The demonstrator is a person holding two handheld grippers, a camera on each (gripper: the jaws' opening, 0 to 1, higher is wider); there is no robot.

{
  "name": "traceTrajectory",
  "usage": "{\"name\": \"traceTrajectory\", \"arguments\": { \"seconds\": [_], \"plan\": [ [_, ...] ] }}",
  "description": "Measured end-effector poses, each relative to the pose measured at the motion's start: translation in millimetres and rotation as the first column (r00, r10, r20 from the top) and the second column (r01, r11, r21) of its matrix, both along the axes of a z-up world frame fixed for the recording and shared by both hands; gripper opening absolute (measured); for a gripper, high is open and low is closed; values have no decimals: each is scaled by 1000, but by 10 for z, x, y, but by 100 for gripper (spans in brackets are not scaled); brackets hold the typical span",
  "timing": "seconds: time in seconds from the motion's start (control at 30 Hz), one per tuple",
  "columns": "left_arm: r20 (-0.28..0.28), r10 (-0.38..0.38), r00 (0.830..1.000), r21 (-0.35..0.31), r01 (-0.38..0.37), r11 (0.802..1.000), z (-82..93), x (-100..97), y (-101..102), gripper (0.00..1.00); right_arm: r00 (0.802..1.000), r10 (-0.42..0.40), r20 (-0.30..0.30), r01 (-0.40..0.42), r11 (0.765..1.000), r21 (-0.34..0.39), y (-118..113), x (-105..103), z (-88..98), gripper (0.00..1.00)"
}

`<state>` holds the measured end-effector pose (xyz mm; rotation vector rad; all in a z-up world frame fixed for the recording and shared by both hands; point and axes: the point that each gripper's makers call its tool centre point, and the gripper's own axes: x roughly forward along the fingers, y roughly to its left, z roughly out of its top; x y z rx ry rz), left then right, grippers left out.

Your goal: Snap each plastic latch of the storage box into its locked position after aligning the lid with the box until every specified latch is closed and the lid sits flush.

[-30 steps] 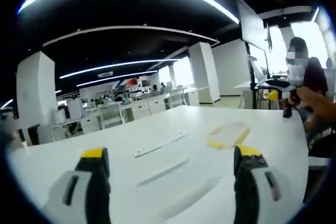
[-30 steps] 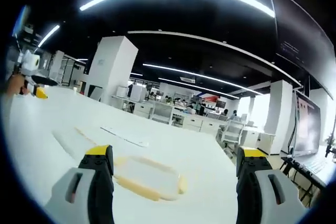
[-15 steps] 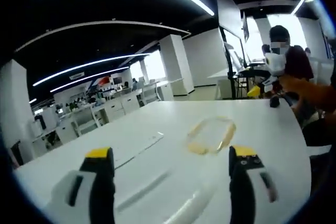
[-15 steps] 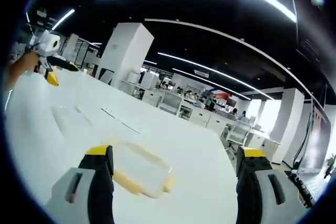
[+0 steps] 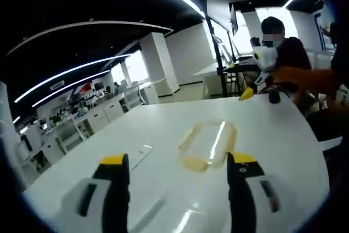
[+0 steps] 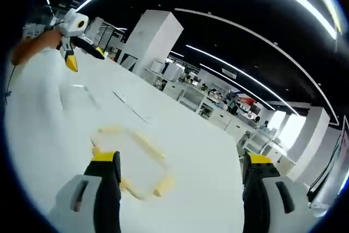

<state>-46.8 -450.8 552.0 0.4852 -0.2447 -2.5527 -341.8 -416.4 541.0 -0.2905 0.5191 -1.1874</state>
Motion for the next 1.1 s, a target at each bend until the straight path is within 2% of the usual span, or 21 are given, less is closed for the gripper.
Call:
{"name": "traceTrajectory", "arguments": {
  "seconds": [0.07, 0.13, 0.2, 0.33, 0.4, 0.53, 0.67, 0.83, 0.9, 1.0, 1.07, 1.1],
  "plan": [
    [24, -35, 999, -8, 35, 999, -46, -86, -29, 68, 997, 61, -42, -59, 998, 33, -49, 12, -77, 88],
    [30, -55, 998, 6, 54, 998, -78, -158, -64, 62, 992, 90, -84, -84, 994, 66, -102, -25, -152, 86],
    [47, -76, 996, 26, 75, 997, -131, -233, -96, 61, 985, 122, -119, -111, 989, 93, -162, -51, -208, 86],
    [89, -110, 990, 19, 109, 994, -208, -361, -176, 60, 971, 188, -146, -168, 976, 135, -275, -88, -287, 86],
    [111, -126, 986, 23, 124, 992, -253, -415, -213, 59, 954, 241, -181, -208, 961, 180, -321, -102, -372, 85],
    [159, -153, 975, 31, 150, 988, -349, -518, -292, 59, 932, 306, -196, -258, 938, 233, -395, -112, -481, 83],
    [202, -194, 960, 70, 183, 981, -469, -606, -339, 54, 894, 387, -223, -310, 897, 314, -460, -130, -650, 82],
    [256, -233, 938, 109, 211, 971, -630, -693, -378, 54, 854, 470, -223, -360, 843, 398, -550, -163, -814, 78],
    [283, -253, 925, 122, 227, 966, -707, -719, -388, 54, 828, 516, -219, -389, 811, 437, -569, -159, -874, 76],
    [318, -277, 906, 144, 243, 959, -816, -761, -421, 52, 809, 547, -217, -399, 781, 480, -654, -201, -938, 75],
    [341, -298, 892, 161, 256, 953, -890, -793, -449, 50, 791, 576, -204, -415, 751, 514, -689, -210, -984, 73],
    [347, -307, 886, 172, 262, 950, -926, -811, -462, 49, 774, 601, -201, -426, 727, 538, -688, -209, -1019, 72]
  ]
}}
